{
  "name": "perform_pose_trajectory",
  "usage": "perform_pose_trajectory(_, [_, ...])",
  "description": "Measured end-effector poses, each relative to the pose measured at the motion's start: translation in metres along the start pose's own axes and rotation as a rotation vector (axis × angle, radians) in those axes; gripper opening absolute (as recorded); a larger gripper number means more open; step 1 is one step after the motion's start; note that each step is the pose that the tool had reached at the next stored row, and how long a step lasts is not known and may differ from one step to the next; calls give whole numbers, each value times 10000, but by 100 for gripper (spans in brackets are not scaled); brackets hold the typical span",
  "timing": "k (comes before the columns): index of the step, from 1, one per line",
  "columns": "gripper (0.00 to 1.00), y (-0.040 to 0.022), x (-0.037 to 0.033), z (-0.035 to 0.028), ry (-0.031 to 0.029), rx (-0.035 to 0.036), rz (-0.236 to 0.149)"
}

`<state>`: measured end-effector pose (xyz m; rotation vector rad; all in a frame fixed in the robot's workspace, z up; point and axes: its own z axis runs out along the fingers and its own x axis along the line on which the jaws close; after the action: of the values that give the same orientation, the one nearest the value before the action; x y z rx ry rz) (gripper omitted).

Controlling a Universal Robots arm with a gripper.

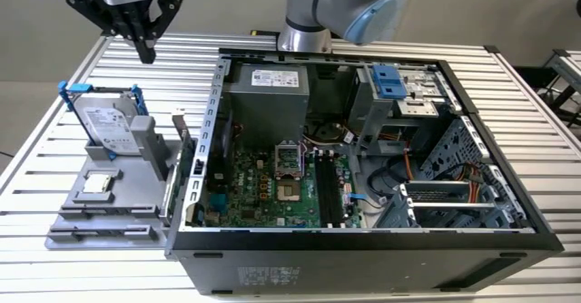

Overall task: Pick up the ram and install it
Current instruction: 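Reach for the ram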

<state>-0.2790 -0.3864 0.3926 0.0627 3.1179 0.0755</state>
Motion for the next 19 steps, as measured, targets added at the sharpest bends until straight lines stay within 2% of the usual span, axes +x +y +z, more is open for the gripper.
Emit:
perform_pose_trajectory(8, [0,-8,192,-4,0,0,0])
perform_pose_trajectory(19, [0,-12,420,-9,0,0,0])
